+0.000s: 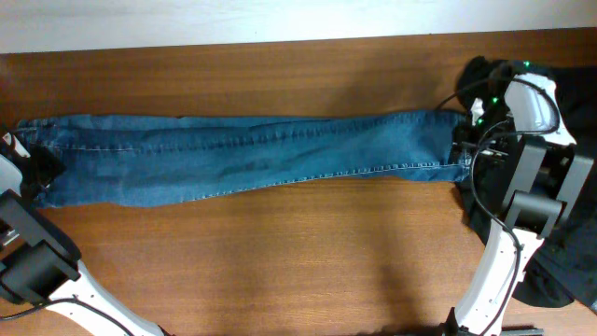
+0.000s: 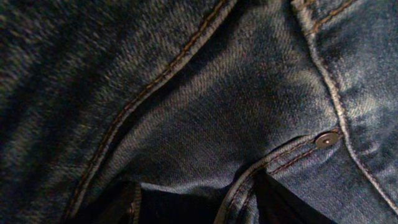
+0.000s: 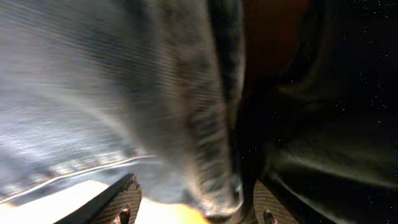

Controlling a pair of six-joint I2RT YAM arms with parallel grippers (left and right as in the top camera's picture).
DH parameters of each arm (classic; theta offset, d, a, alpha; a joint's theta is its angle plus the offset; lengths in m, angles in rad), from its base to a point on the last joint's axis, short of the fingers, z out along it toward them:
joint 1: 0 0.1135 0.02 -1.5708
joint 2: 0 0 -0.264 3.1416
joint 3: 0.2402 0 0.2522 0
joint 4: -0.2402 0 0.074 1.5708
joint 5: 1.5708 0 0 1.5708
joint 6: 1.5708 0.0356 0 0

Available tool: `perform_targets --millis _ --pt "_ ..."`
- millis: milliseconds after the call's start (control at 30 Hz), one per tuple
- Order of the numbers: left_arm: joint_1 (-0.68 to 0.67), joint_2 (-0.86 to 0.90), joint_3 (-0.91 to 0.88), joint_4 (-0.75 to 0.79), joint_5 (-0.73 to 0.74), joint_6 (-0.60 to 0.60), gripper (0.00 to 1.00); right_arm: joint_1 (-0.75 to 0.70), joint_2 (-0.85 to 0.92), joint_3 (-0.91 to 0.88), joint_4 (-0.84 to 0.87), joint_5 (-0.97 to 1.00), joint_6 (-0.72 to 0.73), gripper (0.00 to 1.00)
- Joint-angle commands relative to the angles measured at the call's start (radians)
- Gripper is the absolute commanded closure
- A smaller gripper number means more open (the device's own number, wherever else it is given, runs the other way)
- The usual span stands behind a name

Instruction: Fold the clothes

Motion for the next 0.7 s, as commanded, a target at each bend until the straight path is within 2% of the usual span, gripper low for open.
perform_targets --millis 0,333,667 --pt "0.039 0.056 -0.017 -0.021 -0.074 -0.010 0.41 -0.004 -0.012 0.052 0.014 -0.114 -0.016 0.37" --pt "0.039 0.056 -0.017 -0.027 -0.074 -0.010 0.41 -0.011 -0.009 0.049 0.100 -0.077 -0.011 0.36" --pt "0.039 0.056 -0.017 -0.032 -0.074 -0.010 0.41 -0.011 0.057 0.028 0.103 -0.058 -0.011 0.36"
